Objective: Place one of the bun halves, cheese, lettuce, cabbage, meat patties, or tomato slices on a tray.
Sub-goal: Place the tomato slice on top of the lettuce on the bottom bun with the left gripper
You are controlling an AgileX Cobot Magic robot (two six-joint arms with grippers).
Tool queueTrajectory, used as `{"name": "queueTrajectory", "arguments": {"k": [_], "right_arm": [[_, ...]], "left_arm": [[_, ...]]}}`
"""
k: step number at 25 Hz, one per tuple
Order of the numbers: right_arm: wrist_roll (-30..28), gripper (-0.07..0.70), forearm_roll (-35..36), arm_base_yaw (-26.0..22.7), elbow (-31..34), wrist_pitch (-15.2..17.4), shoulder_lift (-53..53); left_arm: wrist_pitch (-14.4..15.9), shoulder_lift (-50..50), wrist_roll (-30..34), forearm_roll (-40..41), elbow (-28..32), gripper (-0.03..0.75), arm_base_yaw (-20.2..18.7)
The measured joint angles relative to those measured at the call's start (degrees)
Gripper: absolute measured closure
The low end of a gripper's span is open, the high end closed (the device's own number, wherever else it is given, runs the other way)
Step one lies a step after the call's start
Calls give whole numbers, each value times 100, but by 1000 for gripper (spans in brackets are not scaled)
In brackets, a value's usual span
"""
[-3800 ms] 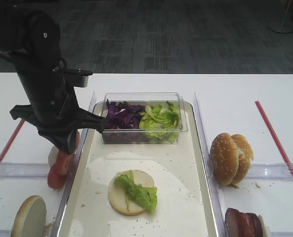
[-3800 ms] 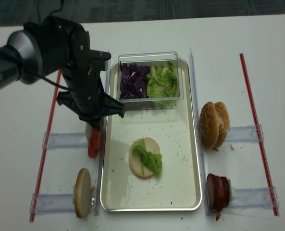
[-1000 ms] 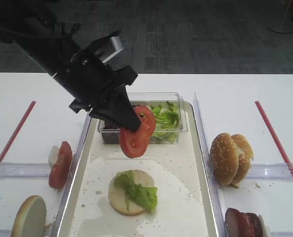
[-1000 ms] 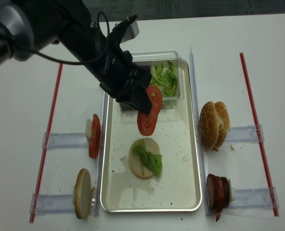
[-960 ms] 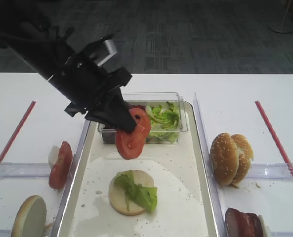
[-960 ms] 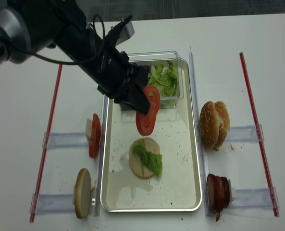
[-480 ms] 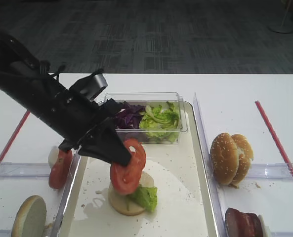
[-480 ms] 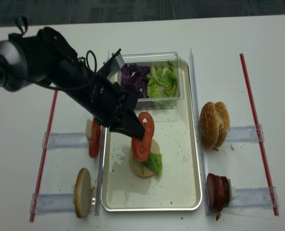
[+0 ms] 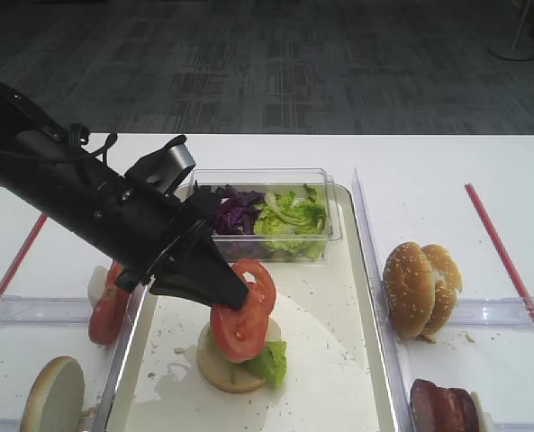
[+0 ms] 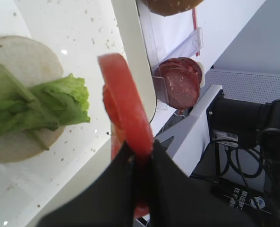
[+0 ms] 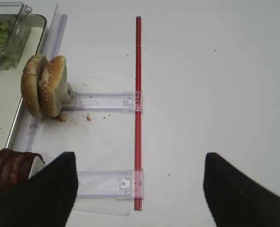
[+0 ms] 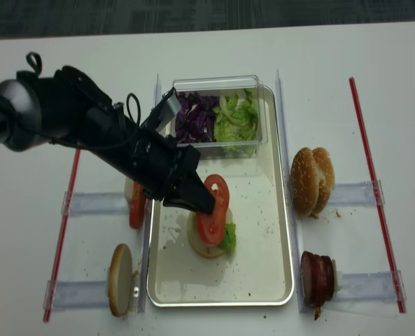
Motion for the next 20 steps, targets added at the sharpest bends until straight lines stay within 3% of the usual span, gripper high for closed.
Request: {"name": "queueTrajectory", "arguments": {"k": [20], "right_arm": [[0,61,0,0,0,0,0]], "left_arm": [[-64,679,206,-446,34,705,0]]}}
